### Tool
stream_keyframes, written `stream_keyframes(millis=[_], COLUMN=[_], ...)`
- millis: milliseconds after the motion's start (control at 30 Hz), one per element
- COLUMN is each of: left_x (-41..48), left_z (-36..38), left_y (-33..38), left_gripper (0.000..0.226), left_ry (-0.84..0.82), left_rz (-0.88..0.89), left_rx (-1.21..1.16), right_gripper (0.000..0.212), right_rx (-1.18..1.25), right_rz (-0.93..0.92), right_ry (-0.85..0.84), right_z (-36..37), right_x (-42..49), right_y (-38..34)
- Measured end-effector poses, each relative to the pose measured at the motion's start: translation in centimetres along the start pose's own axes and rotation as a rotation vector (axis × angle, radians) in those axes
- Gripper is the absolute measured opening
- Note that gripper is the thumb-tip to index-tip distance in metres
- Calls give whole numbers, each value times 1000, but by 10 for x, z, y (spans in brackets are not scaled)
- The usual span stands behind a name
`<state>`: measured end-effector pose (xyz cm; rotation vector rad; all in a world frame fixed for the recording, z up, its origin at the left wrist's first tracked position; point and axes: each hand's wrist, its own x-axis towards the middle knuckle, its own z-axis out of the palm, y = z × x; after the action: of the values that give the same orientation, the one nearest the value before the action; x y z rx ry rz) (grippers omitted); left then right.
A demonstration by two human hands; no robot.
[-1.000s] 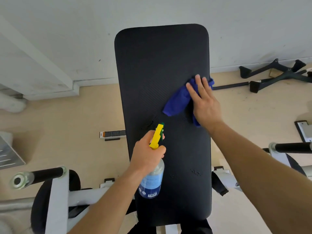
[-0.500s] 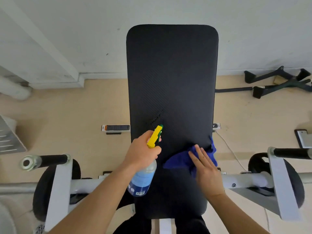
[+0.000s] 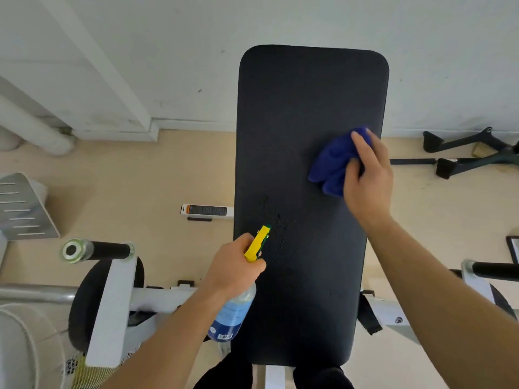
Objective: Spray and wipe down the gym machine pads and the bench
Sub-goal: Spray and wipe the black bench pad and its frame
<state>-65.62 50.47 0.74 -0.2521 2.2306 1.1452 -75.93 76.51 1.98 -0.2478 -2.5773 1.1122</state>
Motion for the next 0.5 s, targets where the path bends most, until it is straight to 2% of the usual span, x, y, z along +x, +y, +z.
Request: stream_keyframes(millis=[100, 200, 400, 500], left_x=[-4, -4, 6, 8], left_z=[-4, -9, -19, -25], left_y=[-5, -8, -11, -5], left_gripper=[17, 27, 37, 36], left_ry=[12, 50, 180, 205], left_rz=[16, -10, -24, 1], left_rx=[-30, -98, -259, -260], right_gripper=[53, 56, 61, 65], right_rx=[-224, -504, -628, -709], right_rz=[-140, -287, -638, -789], right_ry=[-162, -254, -497, -600], right_z=[37, 72, 89, 84], right_x=[34, 20, -116, -174], right_y=[0, 4, 41, 69])
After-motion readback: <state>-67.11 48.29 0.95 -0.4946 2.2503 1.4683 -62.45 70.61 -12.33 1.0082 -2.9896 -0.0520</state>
